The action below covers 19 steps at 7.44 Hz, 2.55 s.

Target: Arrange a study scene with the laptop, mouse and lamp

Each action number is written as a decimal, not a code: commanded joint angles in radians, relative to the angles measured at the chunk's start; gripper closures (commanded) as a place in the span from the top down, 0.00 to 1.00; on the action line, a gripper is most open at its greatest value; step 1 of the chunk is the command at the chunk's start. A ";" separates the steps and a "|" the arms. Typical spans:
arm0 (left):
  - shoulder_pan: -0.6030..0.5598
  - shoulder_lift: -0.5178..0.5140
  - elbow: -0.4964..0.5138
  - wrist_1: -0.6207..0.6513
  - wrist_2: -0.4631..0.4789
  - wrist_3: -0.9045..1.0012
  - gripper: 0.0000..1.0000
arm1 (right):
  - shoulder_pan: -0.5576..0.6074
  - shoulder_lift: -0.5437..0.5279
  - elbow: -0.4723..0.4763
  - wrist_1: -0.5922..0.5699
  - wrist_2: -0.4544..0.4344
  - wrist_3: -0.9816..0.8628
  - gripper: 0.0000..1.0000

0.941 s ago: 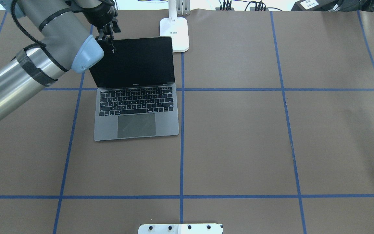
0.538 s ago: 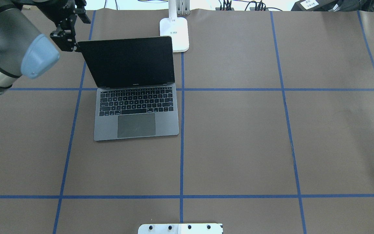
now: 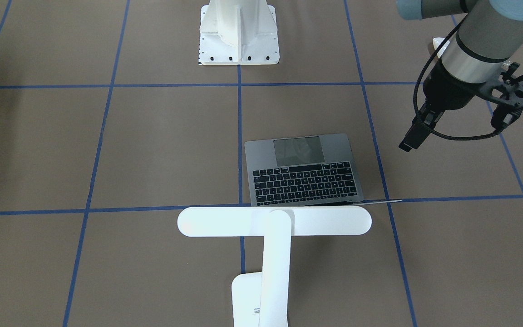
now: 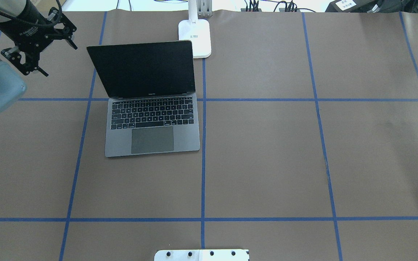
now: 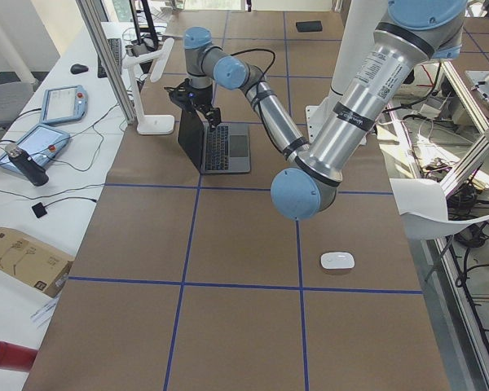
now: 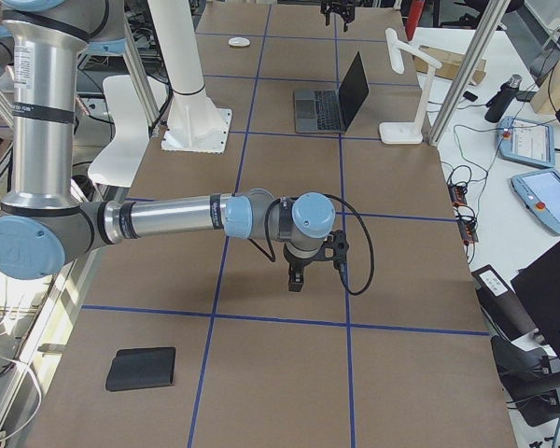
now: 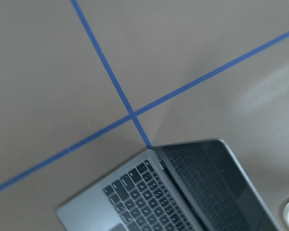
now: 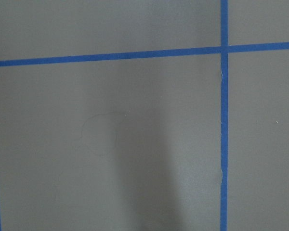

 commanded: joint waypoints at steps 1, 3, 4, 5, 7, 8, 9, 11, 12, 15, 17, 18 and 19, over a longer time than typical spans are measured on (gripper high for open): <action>0.000 0.056 -0.022 -0.002 -0.001 0.202 1.00 | -0.008 -0.091 -0.002 -0.005 0.003 -0.186 1.00; 0.000 0.065 -0.045 -0.003 -0.001 0.266 1.00 | -0.015 -0.180 -0.021 -0.009 0.005 -0.436 1.00; 0.001 0.062 -0.059 -0.003 -0.001 0.268 1.00 | -0.015 -0.217 -0.044 -0.009 0.005 -0.534 1.00; 0.004 0.061 -0.061 -0.008 -0.001 0.270 1.00 | -0.015 -0.248 -0.073 -0.009 0.003 -0.622 1.00; 0.012 0.058 -0.061 -0.020 -0.001 0.270 1.00 | -0.011 -0.251 -0.152 -0.026 -0.001 -0.780 1.00; 0.014 0.058 -0.061 -0.031 -0.001 0.270 1.00 | -0.011 -0.265 -0.152 -0.107 -0.007 -0.849 1.00; 0.021 0.058 -0.059 -0.032 -0.001 0.270 1.00 | -0.012 -0.268 -0.167 -0.149 -0.009 -0.892 1.00; 0.043 0.058 -0.059 -0.033 0.000 0.266 1.00 | -0.012 -0.256 -0.251 -0.148 -0.017 -0.941 1.00; 0.047 0.056 -0.059 -0.034 -0.001 0.263 1.00 | -0.012 -0.239 -0.267 -0.146 -0.033 -0.946 1.00; 0.054 0.056 -0.058 -0.054 -0.001 0.262 1.00 | -0.014 -0.210 -0.320 -0.146 -0.054 -0.946 1.00; 0.069 0.055 -0.058 -0.055 -0.001 0.260 1.00 | -0.014 -0.214 -0.353 -0.148 -0.055 -0.948 1.00; 0.075 0.053 -0.059 -0.056 -0.001 0.259 1.00 | -0.014 -0.216 -0.371 -0.148 -0.057 -0.949 1.00; 0.080 0.052 -0.059 -0.056 -0.001 0.259 1.00 | -0.015 -0.214 -0.393 -0.146 -0.057 -0.949 1.00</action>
